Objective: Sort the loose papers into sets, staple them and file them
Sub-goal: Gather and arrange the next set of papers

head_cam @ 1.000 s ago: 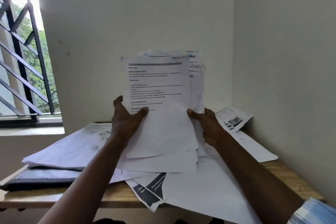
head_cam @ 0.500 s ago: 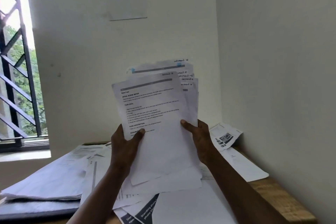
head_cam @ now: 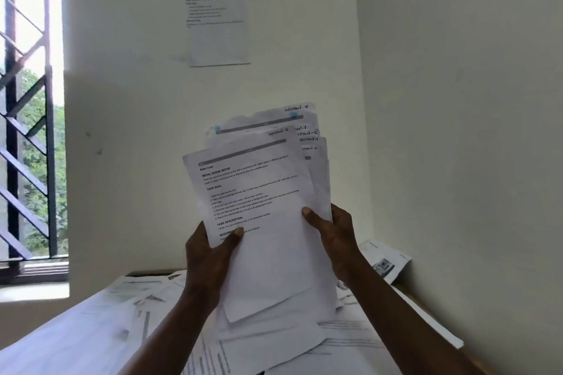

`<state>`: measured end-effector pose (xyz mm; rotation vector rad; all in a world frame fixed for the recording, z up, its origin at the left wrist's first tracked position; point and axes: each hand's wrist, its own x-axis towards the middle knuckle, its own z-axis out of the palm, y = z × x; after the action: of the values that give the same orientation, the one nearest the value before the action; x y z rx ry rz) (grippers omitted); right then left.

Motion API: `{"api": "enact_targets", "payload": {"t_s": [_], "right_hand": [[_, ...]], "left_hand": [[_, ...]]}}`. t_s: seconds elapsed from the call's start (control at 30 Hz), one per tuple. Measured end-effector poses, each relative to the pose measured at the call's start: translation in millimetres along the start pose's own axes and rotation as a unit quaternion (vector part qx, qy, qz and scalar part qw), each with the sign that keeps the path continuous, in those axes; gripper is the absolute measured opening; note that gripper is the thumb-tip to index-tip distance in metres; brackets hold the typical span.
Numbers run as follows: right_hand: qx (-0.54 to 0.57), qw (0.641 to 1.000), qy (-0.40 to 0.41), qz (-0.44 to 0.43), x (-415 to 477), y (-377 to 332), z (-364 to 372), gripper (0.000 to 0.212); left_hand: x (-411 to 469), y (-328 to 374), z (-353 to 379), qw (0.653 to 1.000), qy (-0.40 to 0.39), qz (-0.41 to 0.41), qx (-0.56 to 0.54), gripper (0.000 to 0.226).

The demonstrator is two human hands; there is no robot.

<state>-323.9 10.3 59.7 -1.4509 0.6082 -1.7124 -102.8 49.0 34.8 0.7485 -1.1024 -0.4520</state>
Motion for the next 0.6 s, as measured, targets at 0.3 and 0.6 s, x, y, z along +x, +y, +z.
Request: {"api": "enact_targets", "payload": {"t_s": [0.3,0.6], "right_hand": [[-0.022,0.995,0.072,-0.070,5,10,-22,0.032],[0.025,0.995,0.077,-0.061,-6,10,-9,0.048]], "left_hand": [[-4,-12,7,1.000,-0.015,-0.020,0.006,0.033],[-13,-15,0,0.998,-0.030,-0.030,0.051,0.033]]}}
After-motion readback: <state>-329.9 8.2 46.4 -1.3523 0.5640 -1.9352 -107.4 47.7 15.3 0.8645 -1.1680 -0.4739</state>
